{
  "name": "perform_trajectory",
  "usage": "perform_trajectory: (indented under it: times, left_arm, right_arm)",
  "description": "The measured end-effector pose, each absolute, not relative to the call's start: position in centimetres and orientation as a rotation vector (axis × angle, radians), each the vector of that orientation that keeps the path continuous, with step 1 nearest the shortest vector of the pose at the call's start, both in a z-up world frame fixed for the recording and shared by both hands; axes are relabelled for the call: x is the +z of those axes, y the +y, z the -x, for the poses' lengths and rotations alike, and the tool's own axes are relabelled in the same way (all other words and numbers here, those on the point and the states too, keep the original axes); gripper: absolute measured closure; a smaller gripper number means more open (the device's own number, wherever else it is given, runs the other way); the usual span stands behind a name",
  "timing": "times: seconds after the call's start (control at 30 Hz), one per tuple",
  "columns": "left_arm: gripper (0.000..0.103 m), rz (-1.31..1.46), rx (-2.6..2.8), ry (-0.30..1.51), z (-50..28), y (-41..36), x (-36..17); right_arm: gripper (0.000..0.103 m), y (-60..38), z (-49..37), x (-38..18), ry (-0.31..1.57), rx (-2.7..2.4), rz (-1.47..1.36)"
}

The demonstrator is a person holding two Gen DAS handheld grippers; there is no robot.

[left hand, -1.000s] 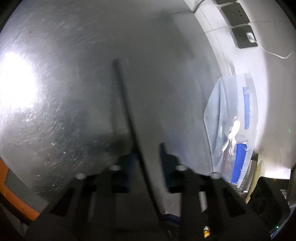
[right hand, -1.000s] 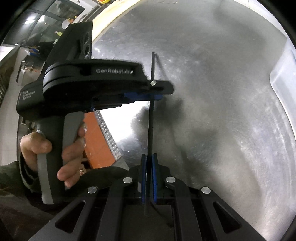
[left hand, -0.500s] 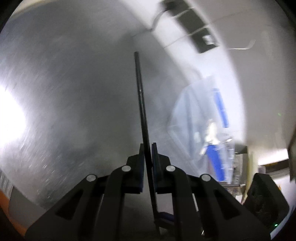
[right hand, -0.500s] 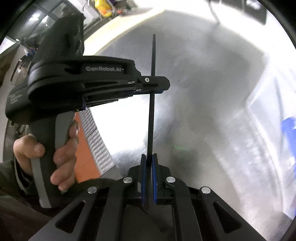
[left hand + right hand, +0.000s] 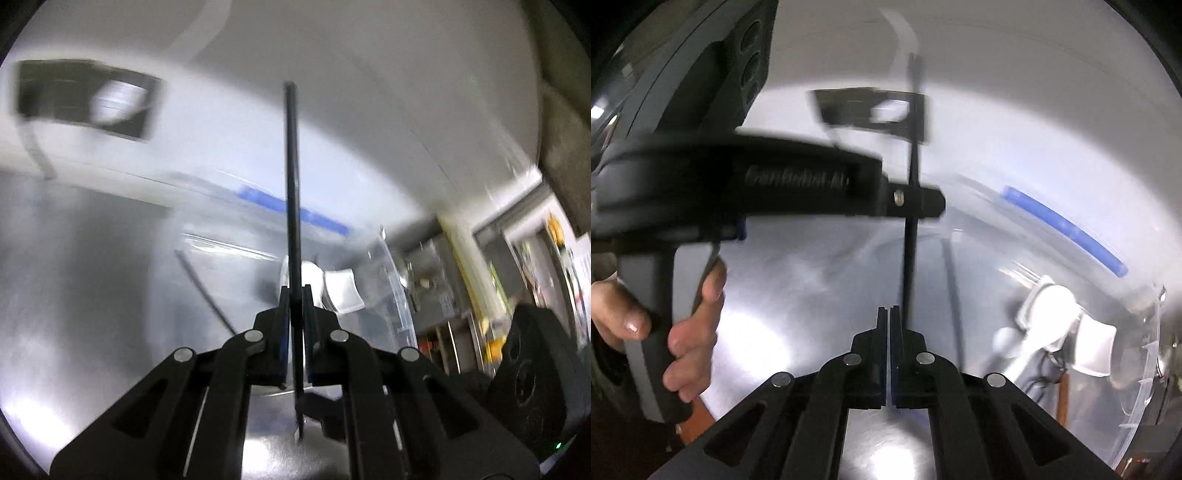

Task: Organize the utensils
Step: 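Lower the chopstick into the clear box and open both tools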

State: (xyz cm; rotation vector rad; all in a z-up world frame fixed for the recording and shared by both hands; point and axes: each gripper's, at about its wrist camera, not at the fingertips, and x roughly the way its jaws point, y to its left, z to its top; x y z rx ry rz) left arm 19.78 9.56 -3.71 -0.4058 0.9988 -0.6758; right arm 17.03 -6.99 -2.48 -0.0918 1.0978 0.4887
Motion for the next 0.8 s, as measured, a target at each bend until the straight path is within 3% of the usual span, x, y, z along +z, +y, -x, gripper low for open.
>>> perform_trajectory:
  times: [0.17, 0.33, 0.6, 0.8]
  left_arm:
    - [0.097, 0.319, -0.708, 1.299, -26.4, 3.5, -11.4]
    - [0.098, 0.258, -0.634, 1.455, -28.7, 0.6, -17.3]
    - [0.097, 0.109, -0.531, 1.403, -29.5, -0.3, -16.1]
    - [0.097, 0.063, -0.468, 1.288, -27.6, 1.0, -12.4]
  right_arm:
    - [0.102, -10.7, -22.2, -7.0, 1.217, 0.419, 0.06]
    - [0.102, -12.6, -24.3, -11.9, 1.339, 0.378, 0.062]
    - [0.102, -13.6, -25.7, -14.8, 1.416, 0.366, 0.064]
    - [0.101, -13.9, -24.5, -11.7, 1.314, 0.298, 0.101]
